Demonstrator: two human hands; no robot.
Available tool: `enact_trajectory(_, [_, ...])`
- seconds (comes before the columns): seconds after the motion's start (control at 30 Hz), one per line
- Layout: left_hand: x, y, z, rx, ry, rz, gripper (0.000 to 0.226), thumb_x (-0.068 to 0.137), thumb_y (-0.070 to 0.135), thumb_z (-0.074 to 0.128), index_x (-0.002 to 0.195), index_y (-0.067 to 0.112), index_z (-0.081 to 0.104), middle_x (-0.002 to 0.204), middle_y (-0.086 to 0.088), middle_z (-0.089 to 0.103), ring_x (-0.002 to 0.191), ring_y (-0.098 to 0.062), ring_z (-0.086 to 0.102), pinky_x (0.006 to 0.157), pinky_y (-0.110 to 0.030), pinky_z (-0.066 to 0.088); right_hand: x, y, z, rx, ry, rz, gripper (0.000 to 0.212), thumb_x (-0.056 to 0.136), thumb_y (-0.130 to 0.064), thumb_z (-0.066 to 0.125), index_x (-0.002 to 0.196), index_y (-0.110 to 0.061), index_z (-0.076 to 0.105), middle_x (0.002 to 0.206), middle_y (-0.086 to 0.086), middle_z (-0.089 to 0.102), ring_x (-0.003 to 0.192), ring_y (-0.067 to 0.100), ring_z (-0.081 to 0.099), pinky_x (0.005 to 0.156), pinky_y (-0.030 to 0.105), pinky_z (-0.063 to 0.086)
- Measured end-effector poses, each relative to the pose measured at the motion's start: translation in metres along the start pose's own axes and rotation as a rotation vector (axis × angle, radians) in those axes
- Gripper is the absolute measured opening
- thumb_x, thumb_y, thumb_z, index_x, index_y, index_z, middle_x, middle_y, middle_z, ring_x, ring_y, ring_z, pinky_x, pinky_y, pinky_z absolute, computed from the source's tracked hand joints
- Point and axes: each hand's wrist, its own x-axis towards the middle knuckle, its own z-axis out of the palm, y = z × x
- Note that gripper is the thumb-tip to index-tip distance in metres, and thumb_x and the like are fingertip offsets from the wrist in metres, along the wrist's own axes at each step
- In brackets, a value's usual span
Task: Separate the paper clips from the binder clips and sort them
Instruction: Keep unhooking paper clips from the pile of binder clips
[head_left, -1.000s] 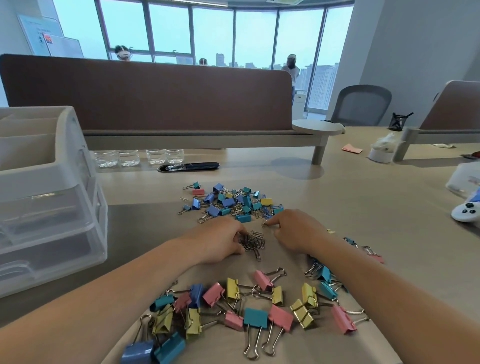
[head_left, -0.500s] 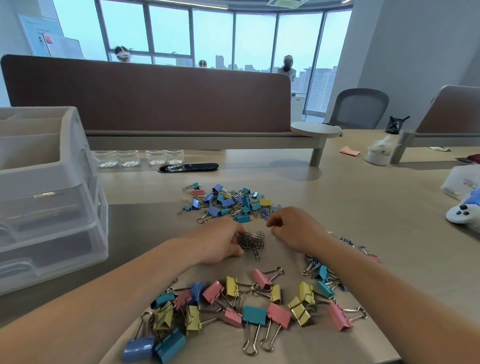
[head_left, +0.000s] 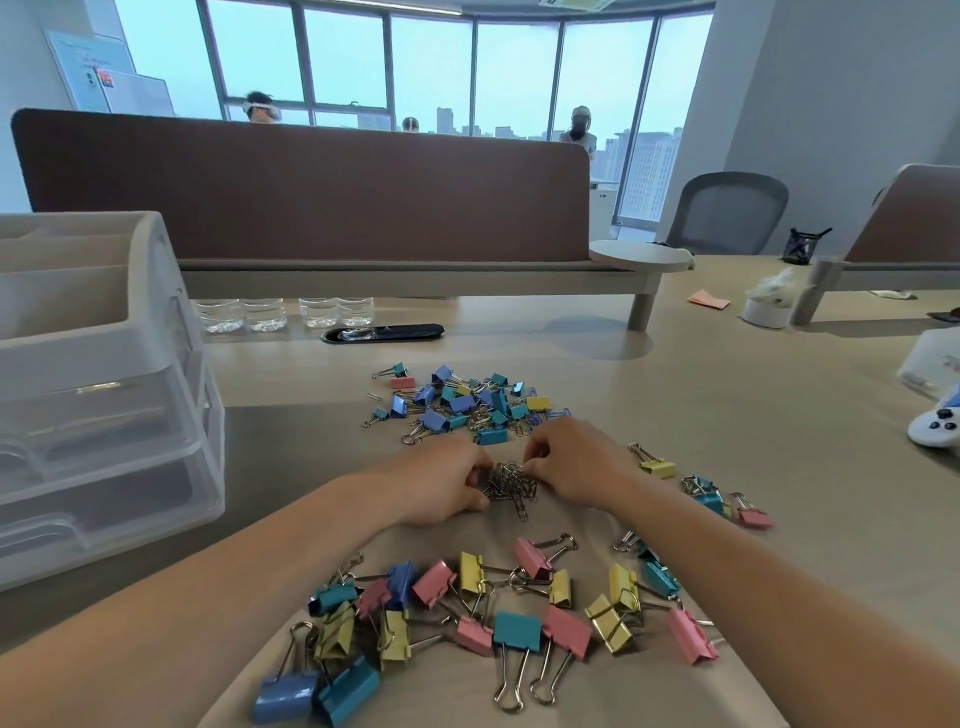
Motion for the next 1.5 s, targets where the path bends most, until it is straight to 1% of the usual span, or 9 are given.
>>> enact_trajectory(0.17, [0.0,-0.002,-0.008,-0.017,-0.041,0.003,0.023,0.09,0.015,0.063,0.112,0.009,0.061,0.1,-0.008,0.064,0.091,-0.023,0.06,0.082,-0.04,0.048,-0.007,0.004,-0.009,0.009,-0.07,0.022,0.019,0.091,-0.035,0.066,0.098,-0.018,0.072,0.097,-0.001,0.07,0.086,0.014,0.063,0.078,0.03,0.053])
enact_trajectory(0.33, [0.007,-0.001,-0.009,0.058,-0.052,0.037,0.015,0.087,0.017,0.064,0.102,0.014,0.061,0.094,-0.004,0.061,0.086,-0.022,0.058,0.07,-0.036,0.045,-0.015,-0.002,-0.014,-0.069,-0.2,0.016,0.038,0.076,-0.053,0.077,0.07,-0.027,0.051,0.068,-0.008,0.052,0.064,0.012,0.048,0.057,0.028,0.037])
enact_trajectory(0.47, [0.016,0.002,-0.01,0.075,-0.065,0.035,0.014,0.088,0.023,0.064,0.101,0.018,0.064,0.091,-0.003,0.064,0.083,-0.022,0.06,0.072,-0.038,0.048,-0.016,-0.015,-0.012,-0.125,-0.218,-0.014,0.025,0.086,-0.041,0.071,0.097,-0.019,0.07,0.073,-0.005,0.057,0.063,0.009,0.048,0.05,0.023,0.033])
enact_trajectory(0.73, [0.02,0.005,-0.008,0.042,-0.017,0.025,0.029,0.089,0.023,0.065,0.118,0.017,0.063,0.103,-0.003,0.065,0.089,-0.019,0.058,0.073,-0.031,0.048,-0.009,-0.013,-0.004,-0.108,-0.163,-0.001,0.018,0.094,-0.025,0.059,0.106,-0.021,0.072,0.089,0.0,0.067,0.073,0.013,0.057,0.053,0.022,0.037])
enact_trajectory(0.83, [0.016,0.005,-0.013,0.033,-0.015,0.029,0.04,0.096,0.021,0.056,0.136,0.015,0.053,0.117,-0.004,0.063,0.09,-0.013,0.052,0.079,-0.028,0.043,-0.011,-0.011,-0.008,-0.064,-0.161,-0.019,0.026,0.096,-0.028,0.057,0.117,-0.017,0.069,0.107,0.003,0.069,0.092,0.018,0.063,0.066,0.023,0.046])
enact_trajectory(0.93, [0.004,0.003,-0.024,0.094,-0.061,0.048,0.05,0.095,0.035,0.059,0.14,0.017,0.047,0.104,0.003,0.057,0.085,-0.01,0.047,0.075,-0.025,0.037,-0.013,-0.01,-0.01,-0.036,-0.165,-0.014,0.036,0.096,-0.038,0.058,0.119,-0.012,0.067,0.112,0.007,0.068,0.1,0.022,0.063,0.083,0.032,0.05])
enact_trajectory(1.13, [-0.019,-0.007,-0.028,0.077,-0.204,0.041,0.068,0.084,0.047,0.069,0.142,0.025,0.042,0.093,0.012,0.058,0.083,-0.004,0.052,0.066,-0.022,0.035,-0.007,-0.015,-0.001,-0.07,-0.153,0.0,0.035,0.093,-0.05,0.058,0.09,-0.016,0.064,0.077,-0.001,0.056,0.068,0.014,0.05,0.055,0.025,0.036])
enact_trajectory(1.27, [-0.023,-0.01,-0.021,0.056,-0.213,0.042,0.067,0.082,0.04,0.073,0.141,0.028,0.043,0.091,0.012,0.056,0.081,-0.006,0.051,0.066,-0.026,0.038,-0.006,-0.015,0.004,-0.057,-0.13,-0.009,0.035,0.092,-0.049,0.059,0.099,-0.017,0.071,0.087,-0.001,0.067,0.074,0.014,0.061,0.056,0.024,0.041])
enact_trajectory(1.5, [-0.017,-0.011,-0.015,0.026,-0.129,0.034,0.06,0.083,0.041,0.072,0.136,0.028,0.048,0.086,0.013,0.052,0.078,-0.006,0.05,0.064,-0.026,0.037,-0.007,-0.015,0.004,-0.064,-0.125,-0.041,0.025,0.094,-0.037,0.062,0.112,-0.023,0.071,0.094,-0.007,0.067,0.077,0.009,0.06,0.062,0.023,0.045])
